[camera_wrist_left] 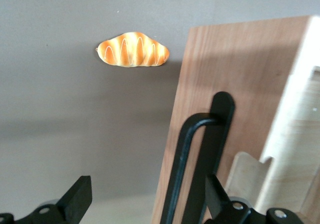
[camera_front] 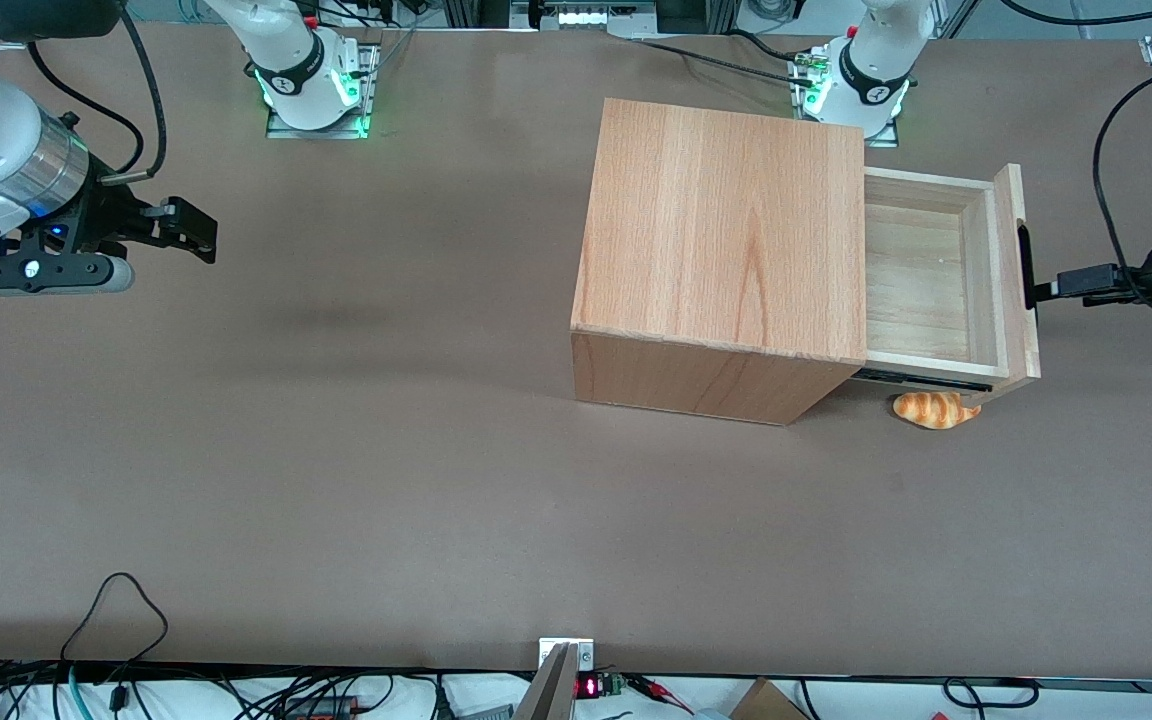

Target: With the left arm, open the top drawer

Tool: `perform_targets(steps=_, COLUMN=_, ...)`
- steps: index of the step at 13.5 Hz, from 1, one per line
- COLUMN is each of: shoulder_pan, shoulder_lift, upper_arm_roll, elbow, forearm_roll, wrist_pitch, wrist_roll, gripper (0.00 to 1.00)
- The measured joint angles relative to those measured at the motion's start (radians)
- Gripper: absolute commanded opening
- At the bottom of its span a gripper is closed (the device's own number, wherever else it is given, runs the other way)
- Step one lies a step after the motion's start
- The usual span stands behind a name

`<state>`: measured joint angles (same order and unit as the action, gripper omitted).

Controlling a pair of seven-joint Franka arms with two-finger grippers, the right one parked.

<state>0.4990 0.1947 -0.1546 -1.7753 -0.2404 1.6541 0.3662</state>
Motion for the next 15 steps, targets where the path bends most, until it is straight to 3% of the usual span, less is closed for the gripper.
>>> perform_targets(steps=7, shoulder_pan=-0.001, shoulder_lift=-0.002, upper_arm_roll=-0.013, elbow=0.196, forearm_roll=0.003, wrist_pitch=-0.136, wrist_roll=0.012, gripper=1.0)
perform_targets(steps=12, shoulder_pan=-0.024, shoulder_lift=-0.007, upper_arm_roll=-0.034, elbow=0.227, forearm_roll=0.081, wrist_pitch=-0.137, wrist_roll=0.012, gripper=1.0)
perform_targets(steps=15, shoulder_pan=-0.128, shoulder_lift=-0.022, upper_arm_roll=-0.014, elbow=0.254, forearm_roll=0.156, wrist_pitch=-0.147, wrist_roll=-0.016, gripper=1.0)
